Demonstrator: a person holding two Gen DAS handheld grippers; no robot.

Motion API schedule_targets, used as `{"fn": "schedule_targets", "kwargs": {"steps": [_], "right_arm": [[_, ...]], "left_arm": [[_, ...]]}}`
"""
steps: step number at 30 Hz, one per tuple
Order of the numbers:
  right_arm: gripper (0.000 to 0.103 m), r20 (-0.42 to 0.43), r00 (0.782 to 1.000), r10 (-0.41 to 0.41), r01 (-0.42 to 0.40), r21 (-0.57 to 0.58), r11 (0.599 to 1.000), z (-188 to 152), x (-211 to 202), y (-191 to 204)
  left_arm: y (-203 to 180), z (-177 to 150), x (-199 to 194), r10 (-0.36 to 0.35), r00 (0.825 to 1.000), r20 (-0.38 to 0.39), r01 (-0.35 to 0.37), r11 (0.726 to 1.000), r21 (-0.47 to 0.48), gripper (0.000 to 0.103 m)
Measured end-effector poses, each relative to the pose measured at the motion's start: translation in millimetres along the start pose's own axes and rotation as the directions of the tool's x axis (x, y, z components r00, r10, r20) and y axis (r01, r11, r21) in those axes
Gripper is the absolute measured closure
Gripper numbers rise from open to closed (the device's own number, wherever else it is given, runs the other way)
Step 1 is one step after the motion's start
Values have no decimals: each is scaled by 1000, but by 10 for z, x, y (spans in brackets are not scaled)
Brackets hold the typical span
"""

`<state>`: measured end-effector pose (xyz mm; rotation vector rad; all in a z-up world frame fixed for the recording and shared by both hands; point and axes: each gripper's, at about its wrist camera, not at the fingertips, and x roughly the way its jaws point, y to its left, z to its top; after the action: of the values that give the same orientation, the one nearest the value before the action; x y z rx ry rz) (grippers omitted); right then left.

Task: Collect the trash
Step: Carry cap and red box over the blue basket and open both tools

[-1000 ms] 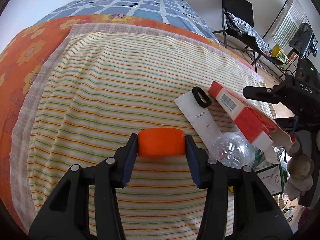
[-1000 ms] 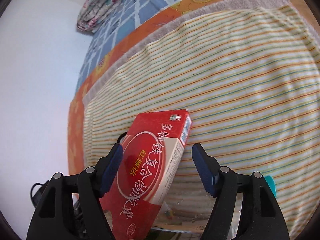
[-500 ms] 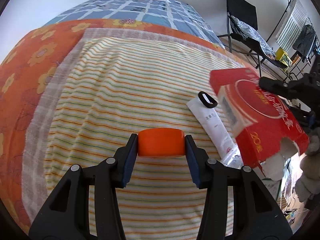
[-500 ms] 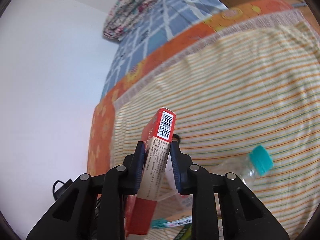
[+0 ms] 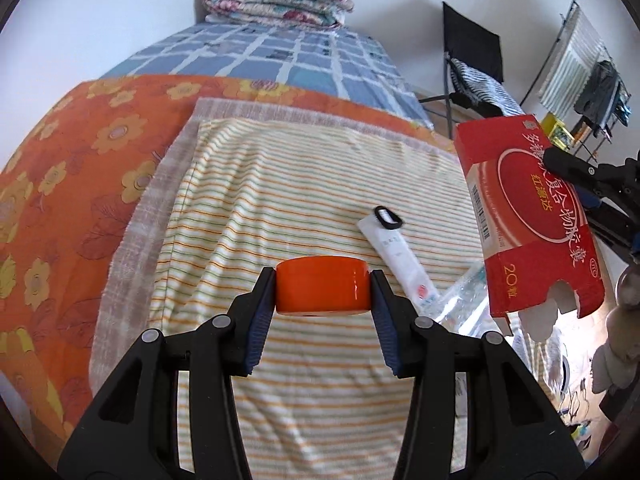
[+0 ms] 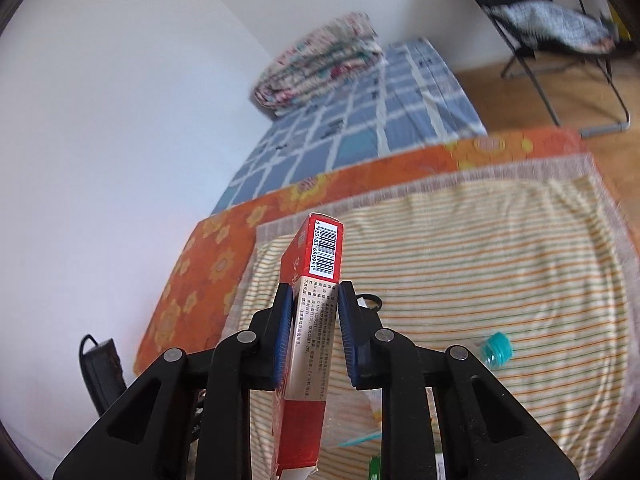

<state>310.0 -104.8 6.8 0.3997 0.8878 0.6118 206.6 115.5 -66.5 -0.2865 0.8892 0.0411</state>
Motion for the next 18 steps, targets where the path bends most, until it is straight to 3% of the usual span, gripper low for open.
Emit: {"fn": "schedule_targets", "kwargs": {"steps": [6,18], "right_arm": [[82,63,998,0,4,-56,998,-121,-449,160],[82,51,997,-51,59,-167,984,-823,-1127,246]], "left_arm": [[-162,-125,-343,-24,999,22,23,999,46,56],[-369,-667,-939,-93,996,5,92,991,98,56]]}}
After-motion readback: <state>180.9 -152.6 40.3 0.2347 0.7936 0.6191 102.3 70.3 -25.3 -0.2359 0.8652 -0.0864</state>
